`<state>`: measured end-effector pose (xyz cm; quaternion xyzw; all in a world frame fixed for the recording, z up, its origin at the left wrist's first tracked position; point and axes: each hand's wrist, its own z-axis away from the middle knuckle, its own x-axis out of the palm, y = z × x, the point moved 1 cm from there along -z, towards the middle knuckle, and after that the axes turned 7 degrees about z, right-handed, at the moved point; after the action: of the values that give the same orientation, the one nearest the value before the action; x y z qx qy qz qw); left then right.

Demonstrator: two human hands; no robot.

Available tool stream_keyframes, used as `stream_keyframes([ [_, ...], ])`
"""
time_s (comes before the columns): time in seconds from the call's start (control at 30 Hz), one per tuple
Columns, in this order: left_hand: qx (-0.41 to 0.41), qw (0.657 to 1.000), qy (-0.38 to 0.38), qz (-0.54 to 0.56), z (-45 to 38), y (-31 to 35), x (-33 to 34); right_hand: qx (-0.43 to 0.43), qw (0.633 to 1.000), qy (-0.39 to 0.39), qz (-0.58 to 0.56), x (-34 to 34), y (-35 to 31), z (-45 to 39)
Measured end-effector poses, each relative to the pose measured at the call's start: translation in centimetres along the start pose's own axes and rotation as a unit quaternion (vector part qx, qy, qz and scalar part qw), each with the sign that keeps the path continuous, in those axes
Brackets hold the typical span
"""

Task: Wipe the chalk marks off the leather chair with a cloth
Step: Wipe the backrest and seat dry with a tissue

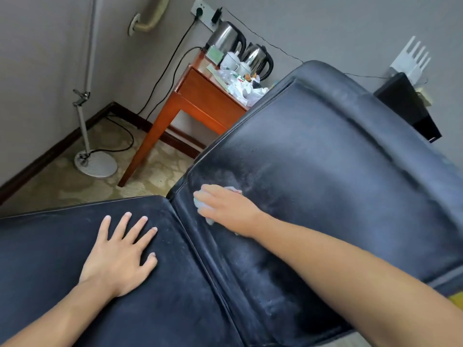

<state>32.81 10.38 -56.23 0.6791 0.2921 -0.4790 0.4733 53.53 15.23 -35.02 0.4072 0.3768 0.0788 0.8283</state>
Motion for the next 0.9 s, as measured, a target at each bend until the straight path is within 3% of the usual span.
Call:
stream_keyframes([
  [0.07, -0.016, 1.000, -0.014, 0.005, 0.0, 0.3, -0.4, -0.006, 1.000, 0.025, 0.007, -0.8, 1.8, 2.4],
  [0.2, -0.036, 0.999, -0.030, -0.002, 0.0, 0.8, -0.9, 0.151, 0.967, 0.199, 0.052, -2.5, 8.6, 4.8],
  [0.3, -0.037, 0.998, -0.042, -0.013, -0.4, 1.0, -1.4, 0.194, 0.956, 0.218, 0.043, -1.7, 8.2, 1.4],
  [0.37, -0.039, 0.998, -0.044, -0.006, -0.5, 0.9, -1.4, 0.168, 0.963, 0.211, 0.028, -0.6, 5.7, -1.6],
  [0.43, -0.036, 0.998, -0.048, -0.011, -0.6, 0.8, -1.4, 0.090, 0.986, 0.131, 0.043, 0.6, 2.5, -2.9],
  [0.5, -0.032, 0.998, -0.049, -0.011, -0.6, 0.8, -1.4, 0.005, 1.000, -0.003, 0.024, 2.3, -1.3, -2.1],
  [0.63, -0.032, 0.998, -0.055, -0.020, -0.3, 1.0, -1.5, -0.089, 0.970, -0.214, -0.072, 3.9, -6.2, 3.9],
  [0.7, -0.034, 0.998, -0.056, -0.016, -0.3, 1.0, -1.7, -0.146, 0.946, -0.281, -0.071, 2.7, -5.8, 5.2],
  [0.77, -0.035, 0.998, -0.050, -0.019, -0.3, 1.0, -1.5, -0.145, 0.965, -0.217, -0.032, 1.3, -2.9, 3.0],
  [0.83, -0.036, 0.998, -0.046, -0.017, -0.4, 1.0, -1.3, -0.062, 0.991, -0.114, 0.021, 0.4, 1.5, -1.6],
  [0.9, -0.041, 0.998, -0.041, -0.015, -0.6, 0.8, -1.2, -0.046, 0.997, -0.026, 0.055, -1.1, 4.9, -6.6],
])
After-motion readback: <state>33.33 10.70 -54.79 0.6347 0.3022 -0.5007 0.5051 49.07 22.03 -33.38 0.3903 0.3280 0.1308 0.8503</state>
